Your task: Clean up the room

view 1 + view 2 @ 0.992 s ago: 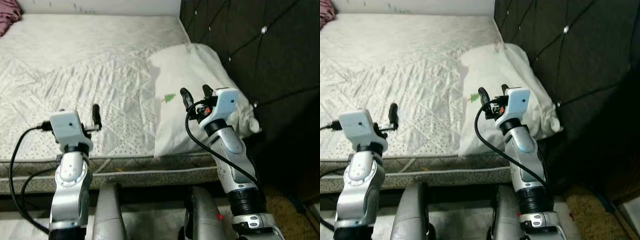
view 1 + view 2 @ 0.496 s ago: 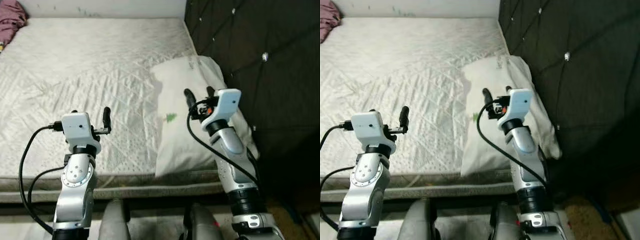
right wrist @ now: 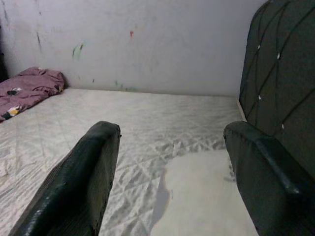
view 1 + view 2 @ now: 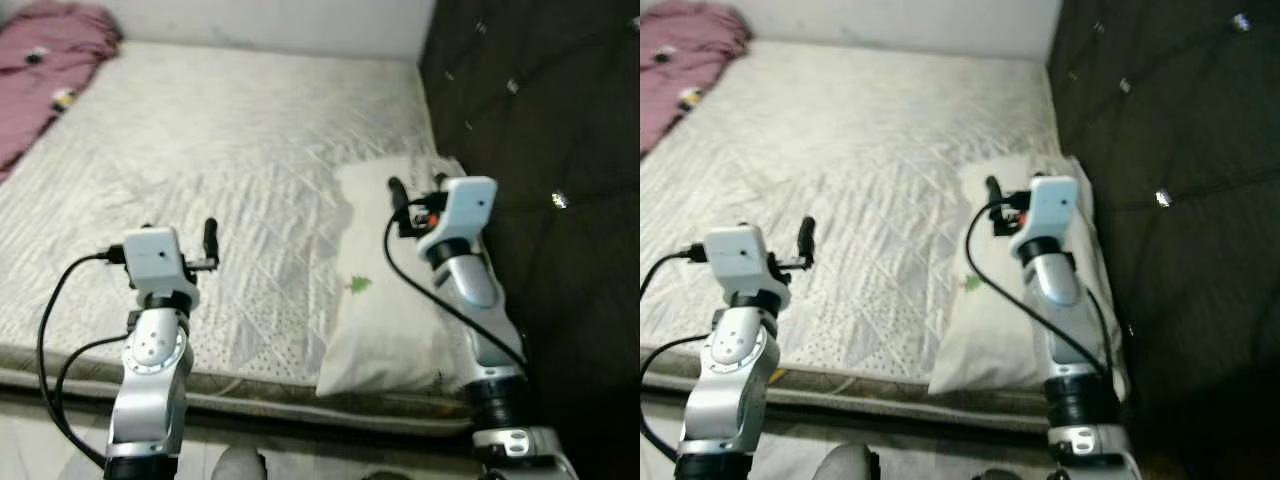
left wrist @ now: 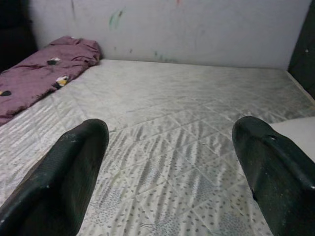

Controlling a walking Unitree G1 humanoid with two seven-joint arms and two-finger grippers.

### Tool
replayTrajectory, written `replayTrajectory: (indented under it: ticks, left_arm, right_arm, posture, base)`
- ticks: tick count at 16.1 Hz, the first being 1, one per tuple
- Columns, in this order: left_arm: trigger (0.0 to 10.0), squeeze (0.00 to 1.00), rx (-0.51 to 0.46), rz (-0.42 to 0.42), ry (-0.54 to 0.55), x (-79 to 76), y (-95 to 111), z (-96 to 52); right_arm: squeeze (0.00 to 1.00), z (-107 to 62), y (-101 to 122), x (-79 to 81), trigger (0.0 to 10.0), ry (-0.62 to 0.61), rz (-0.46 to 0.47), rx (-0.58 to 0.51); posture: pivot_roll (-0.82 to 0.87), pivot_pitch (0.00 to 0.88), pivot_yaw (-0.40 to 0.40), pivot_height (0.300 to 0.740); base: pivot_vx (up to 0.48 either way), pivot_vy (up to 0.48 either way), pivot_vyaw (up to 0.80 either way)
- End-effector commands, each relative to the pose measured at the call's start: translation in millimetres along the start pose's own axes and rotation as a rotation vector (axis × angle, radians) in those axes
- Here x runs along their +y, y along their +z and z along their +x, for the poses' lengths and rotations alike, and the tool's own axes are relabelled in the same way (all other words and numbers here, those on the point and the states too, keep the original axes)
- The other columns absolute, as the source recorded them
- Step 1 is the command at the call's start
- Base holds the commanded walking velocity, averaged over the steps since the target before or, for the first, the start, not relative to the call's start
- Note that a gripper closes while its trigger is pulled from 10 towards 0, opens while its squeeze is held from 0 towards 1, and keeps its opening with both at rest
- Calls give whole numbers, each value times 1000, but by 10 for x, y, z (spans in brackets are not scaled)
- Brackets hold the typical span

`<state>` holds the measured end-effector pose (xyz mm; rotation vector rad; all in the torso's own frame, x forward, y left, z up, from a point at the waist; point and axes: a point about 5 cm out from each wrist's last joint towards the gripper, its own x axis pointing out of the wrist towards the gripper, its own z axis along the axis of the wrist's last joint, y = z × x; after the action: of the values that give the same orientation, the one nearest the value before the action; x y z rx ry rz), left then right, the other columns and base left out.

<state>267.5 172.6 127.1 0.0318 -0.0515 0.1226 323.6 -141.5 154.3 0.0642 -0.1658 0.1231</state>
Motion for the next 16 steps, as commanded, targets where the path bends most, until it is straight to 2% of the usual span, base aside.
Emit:
replayTrajectory:
  ticks: [1, 2, 3, 4, 6, 7, 10, 12, 16]
  left_arm:
    - [10000, 0, 14, 10, -3, 8, -33, 1]
    - [10000, 0, 11, 13, -3, 19, -31, 6]
    - [10000, 0, 5, 19, 1, 48, -31, 15]
    - [10000, 0, 5, 26, 1, 62, -36, 19]
    - [10000, 0, -3, 50, 5, 88, -37, 30]
    - [10000, 0, 0, 49, 9, 92, -43, 32]
    - [10000, 0, -4, 61, -24, 47, -51, 17]
    - [10000, 0, -11, 46, -27, 37, -43, 18]
    - [10000, 0, -9, 32, -25, 40, -42, 34]
  right_arm:
    - [0, 4, -12, -75, 10000, -49, 6, 13]
    - [0, -2, -26, -107, 10000, -69, 1, 22]
    - [1000, -36, -73, -158, 10000, -105, 5, 41]
    - [1000, -52, -101, -159, 10000, -104, 25, 52]
    - [1000, -56, -125, -128, 10000, -107, 6, 65]
    - [0, -46, -138, -117, 10000, -109, -2, 77]
    - [0, -15, -173, -123, 10000, -108, -26, 100]
    - [0, -11, -175, -123, 10000, -110, -8, 99]
    - [0, -1, -194, -77, 10000, -93, -3, 103]
  posture:
    - [-15, 0, -34, 740]
    - [-13, 0, -35, 740]
    - [-11, 0, -37, 740]
    - [-12, 0, -38, 740]
    - [-12, 0, -36, 740]
    - [-12, 0, -36, 740]
    - [-8, 0, -39, 740]
    - [-5, 0, -43, 740]
    - [-4, 0, -39, 740]
  base:
    - [0, 0, 0]
    - [0, 0, 0]
    - [0, 0, 0]
    - [0, 0, 0]
    - [0, 0, 0]
    - [0, 0, 0]
    - [0, 0, -438]
    - [0, 431, -800]
    - [0, 454, 0]
